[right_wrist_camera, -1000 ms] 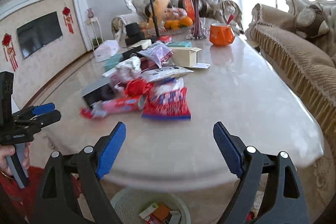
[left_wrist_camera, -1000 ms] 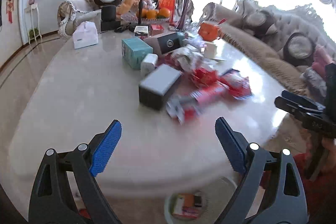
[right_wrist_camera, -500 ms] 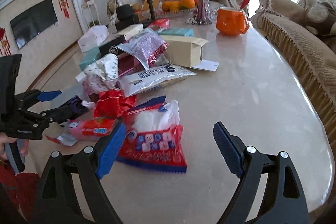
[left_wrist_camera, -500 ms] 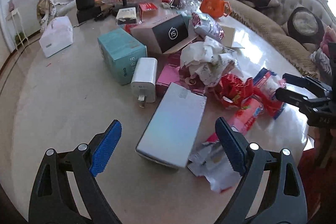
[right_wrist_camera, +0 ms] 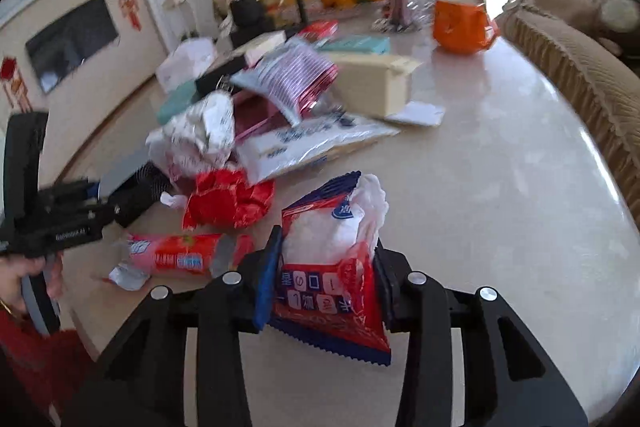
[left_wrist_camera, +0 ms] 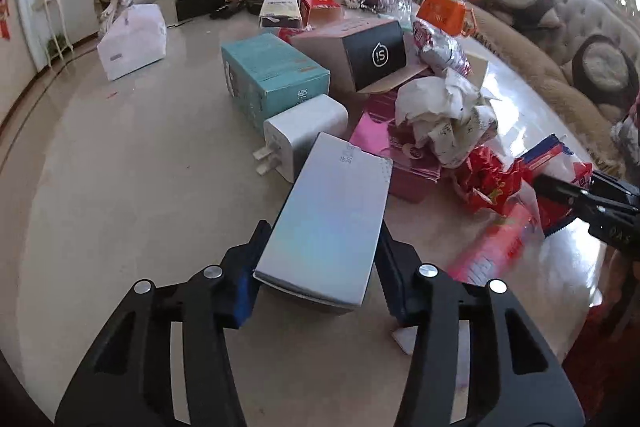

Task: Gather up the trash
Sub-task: 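Grasp the white-silver box with the left tool while the right tool grasps the red-blue snack bag, then carry both items to the wastebasket and open both tools to drop them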

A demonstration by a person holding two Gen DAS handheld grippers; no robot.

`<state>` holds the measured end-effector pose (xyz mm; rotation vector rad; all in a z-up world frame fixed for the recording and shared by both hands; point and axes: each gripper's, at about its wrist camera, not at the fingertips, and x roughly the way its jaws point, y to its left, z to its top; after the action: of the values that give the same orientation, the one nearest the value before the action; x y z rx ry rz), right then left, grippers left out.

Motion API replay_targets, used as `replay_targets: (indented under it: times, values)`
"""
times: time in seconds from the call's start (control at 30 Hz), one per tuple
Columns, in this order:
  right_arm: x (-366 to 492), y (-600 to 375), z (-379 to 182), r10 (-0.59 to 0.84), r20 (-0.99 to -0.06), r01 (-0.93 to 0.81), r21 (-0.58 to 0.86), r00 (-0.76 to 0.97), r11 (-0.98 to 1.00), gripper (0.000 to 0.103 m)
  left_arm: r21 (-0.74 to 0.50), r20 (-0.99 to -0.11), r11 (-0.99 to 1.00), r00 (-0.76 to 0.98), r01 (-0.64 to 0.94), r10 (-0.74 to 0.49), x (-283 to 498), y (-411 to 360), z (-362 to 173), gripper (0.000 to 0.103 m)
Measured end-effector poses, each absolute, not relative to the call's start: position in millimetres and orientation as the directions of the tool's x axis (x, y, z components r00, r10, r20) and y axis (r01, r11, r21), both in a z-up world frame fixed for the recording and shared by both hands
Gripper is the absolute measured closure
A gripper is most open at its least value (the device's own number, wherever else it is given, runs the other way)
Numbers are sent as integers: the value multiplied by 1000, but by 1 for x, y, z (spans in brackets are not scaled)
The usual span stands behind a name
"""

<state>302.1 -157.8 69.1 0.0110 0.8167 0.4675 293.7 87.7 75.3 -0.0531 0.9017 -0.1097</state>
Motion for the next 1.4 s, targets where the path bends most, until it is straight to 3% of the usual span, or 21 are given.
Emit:
replay_targets:
  times: [0.27,0.4,0.5,0.67,0.83,1.03,1.07,1.1,1.17,1.23,1.3,1.4]
  values:
    - [260,-191,111,469,-587,-390,265,660,882,65,-211,-682,974,700,86,-210,242,96,108,55]
    - [195,-203,119,550,-511,-453,314,660,835,65,-228,-612,964,750,135,-250,174,83,129,55]
    - [148,-204,102,586,-505,-477,342,633,810,65,-213,-600,960,751,182,-276,121,59,124,55]
    - [96,-191,24,565,-641,-445,361,519,819,65,-225,-675,952,671,207,-306,51,12,57,55]
    - [98,-174,-59,458,-797,-372,317,395,872,65,-213,-805,963,529,162,-267,49,-23,-49,55]
    - [97,-162,-83,370,-849,-383,221,376,897,64,-176,-877,975,428,134,-218,63,-34,-110,51]
    - [96,-160,-85,362,-850,-387,208,383,898,61,-174,-882,977,421,125,-211,65,-34,-112,47]
    - [95,-158,-87,355,-853,-393,198,383,898,56,-173,-884,978,419,112,-205,66,-34,-114,35]
    - [98,-156,-90,329,-861,-390,169,388,905,24,-170,-883,982,430,76,-186,69,-28,-117,26]
    - [100,-159,-93,284,-860,-378,117,424,918,23,-130,-876,990,463,50,-138,68,-27,-117,17]
    - [101,-160,-93,268,-859,-375,98,436,922,23,-79,-868,997,490,27,-82,68,-24,-116,14]
    - [102,-166,-95,278,-860,-355,123,427,927,23,-102,-859,995,503,12,-94,67,-15,-117,13]
